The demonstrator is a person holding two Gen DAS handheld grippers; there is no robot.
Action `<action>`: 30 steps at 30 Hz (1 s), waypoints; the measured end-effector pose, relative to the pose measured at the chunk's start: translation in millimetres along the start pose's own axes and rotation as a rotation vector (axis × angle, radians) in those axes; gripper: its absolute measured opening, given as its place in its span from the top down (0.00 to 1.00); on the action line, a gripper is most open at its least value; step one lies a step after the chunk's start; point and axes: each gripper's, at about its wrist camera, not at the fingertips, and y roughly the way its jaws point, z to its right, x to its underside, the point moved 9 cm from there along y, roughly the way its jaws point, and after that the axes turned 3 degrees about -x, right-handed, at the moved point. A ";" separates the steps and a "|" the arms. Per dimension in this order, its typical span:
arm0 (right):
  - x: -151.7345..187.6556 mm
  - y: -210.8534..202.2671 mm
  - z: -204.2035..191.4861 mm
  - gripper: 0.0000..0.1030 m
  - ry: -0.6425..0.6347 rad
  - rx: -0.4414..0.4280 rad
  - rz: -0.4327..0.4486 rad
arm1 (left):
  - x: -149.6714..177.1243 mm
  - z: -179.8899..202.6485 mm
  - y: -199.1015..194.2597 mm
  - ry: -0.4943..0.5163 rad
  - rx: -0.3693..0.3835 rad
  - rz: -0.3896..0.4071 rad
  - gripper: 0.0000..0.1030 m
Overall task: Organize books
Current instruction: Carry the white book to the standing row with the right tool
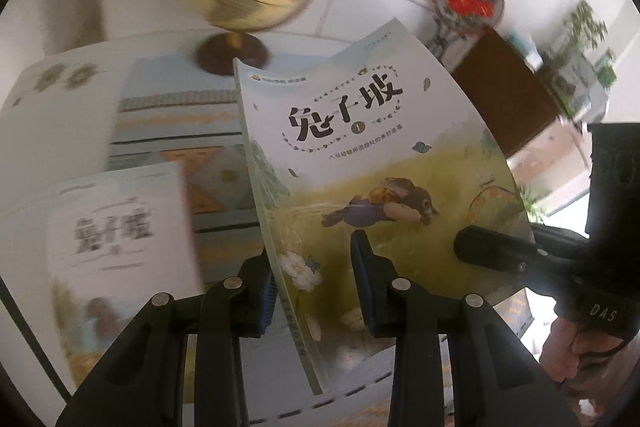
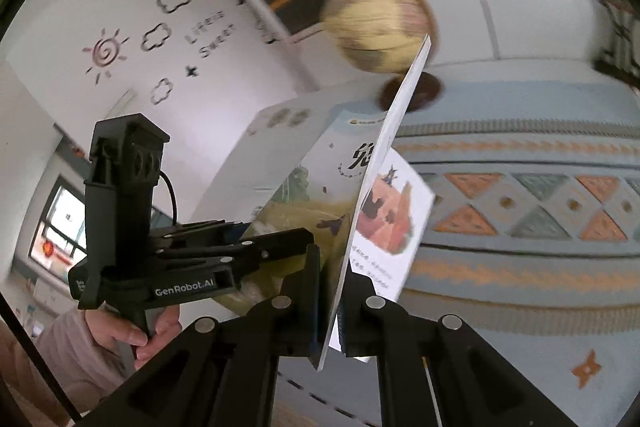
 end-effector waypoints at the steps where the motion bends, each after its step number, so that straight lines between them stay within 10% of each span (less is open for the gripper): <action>1: -0.7 4.9 -7.0 0.94 -0.004 -0.012 -0.001 | 0.6 -8.8 -6.0 -0.009 -0.011 0.010 0.71; 11: -1.5 80.4 -92.5 0.92 -0.085 -0.102 -0.059 | 25.2 -108.0 -51.9 -0.145 -0.078 0.068 0.69; 30: 40.0 176.0 -85.5 0.92 0.124 -0.098 -0.256 | 74.0 -180.7 -26.0 -0.218 -0.124 -0.042 0.68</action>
